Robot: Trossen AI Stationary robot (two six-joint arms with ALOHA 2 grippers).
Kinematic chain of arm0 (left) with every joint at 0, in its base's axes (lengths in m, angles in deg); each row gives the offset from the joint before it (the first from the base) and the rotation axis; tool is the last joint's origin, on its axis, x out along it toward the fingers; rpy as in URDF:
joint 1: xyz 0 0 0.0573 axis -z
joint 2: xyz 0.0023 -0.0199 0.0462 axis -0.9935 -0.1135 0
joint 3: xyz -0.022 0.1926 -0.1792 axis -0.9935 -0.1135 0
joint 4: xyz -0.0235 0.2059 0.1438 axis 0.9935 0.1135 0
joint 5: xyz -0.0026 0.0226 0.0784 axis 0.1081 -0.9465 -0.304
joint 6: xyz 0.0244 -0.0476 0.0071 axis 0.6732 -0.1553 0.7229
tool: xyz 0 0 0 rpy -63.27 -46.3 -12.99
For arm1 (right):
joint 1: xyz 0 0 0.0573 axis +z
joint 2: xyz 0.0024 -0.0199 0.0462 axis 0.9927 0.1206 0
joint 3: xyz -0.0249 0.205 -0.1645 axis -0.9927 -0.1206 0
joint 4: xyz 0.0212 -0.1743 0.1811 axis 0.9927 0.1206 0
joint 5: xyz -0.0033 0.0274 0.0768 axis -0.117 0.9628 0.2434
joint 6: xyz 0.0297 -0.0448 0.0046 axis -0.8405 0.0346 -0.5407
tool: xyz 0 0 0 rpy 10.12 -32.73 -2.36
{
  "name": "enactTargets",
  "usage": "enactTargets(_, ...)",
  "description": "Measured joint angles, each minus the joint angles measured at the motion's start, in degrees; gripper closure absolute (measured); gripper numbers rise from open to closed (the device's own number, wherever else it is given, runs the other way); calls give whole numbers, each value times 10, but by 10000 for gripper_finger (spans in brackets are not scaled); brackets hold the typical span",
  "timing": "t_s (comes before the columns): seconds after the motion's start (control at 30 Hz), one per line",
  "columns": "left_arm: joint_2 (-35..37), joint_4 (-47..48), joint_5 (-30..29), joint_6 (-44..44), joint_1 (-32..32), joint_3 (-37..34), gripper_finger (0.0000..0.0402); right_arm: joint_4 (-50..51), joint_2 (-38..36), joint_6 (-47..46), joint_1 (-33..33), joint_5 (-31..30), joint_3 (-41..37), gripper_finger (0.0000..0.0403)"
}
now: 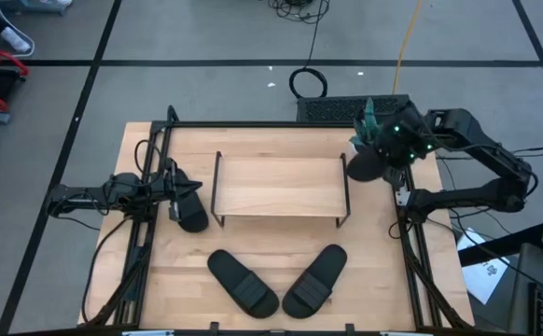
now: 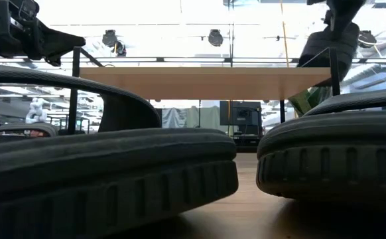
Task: Pick and place slides into the shelf
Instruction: Put the black slide on the shelf
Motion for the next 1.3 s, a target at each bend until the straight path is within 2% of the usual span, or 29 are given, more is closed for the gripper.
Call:
enactTargets(0.1,0,0,0,0,0,0,380,-3,12,10,0,-26,34,399)
enactTargets(0.2,0,1,0,0,0,0,380,-4,24,22,0,-80,67,398)
enactTargets(0.3,0,2,0,0,0,0,380,-3,38,68,0,-88,99,398)
enactTargets(0.47,0,4,0,0,0,0,380,-3,76,102,0,1,158,397)
enactTargets(0.6,0,4,0,3,0,0,380,-3,129,122,1,118,192,397)
enactTargets(0.77,0,4,0,10,0,0,380,-4,205,179,10,222,213,397)
enactTargets(0.9,0,10,0,10,0,0,380,-4,250,192,15,328,222,399)
enactTargets(1.1,0,29,0,14,0,0,380,-3,294,182,46,339,222,400)
enactTargets(1.3,0,33,0,17,0,0,380,-3,328,223,88,342,222,400)
